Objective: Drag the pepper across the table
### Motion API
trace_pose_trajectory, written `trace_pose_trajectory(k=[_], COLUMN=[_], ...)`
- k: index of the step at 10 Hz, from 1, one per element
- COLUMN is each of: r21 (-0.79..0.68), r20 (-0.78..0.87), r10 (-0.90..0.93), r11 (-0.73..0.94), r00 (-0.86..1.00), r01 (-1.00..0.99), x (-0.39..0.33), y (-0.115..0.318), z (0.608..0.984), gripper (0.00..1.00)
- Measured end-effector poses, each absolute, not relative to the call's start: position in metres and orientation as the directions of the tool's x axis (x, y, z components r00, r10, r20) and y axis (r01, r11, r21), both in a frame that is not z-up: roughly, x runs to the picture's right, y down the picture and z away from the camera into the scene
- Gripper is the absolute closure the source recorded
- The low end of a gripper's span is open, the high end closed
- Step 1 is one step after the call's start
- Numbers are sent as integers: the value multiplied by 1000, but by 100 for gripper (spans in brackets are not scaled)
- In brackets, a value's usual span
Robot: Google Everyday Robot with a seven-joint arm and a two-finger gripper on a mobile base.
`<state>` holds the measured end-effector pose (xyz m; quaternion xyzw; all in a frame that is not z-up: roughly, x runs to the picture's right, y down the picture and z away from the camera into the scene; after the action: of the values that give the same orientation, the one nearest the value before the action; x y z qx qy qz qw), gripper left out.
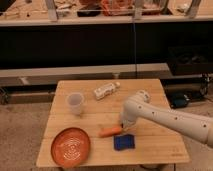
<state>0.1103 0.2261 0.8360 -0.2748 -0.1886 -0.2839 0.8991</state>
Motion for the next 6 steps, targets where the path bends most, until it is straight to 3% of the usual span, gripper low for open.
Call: trace_pose_trajectory(k=[6], r21=[-393], r20=[496], r10=[-381], r11=[703], r00=[780], r01=[593], x=[151], y=[226], z=[831], gripper=[100])
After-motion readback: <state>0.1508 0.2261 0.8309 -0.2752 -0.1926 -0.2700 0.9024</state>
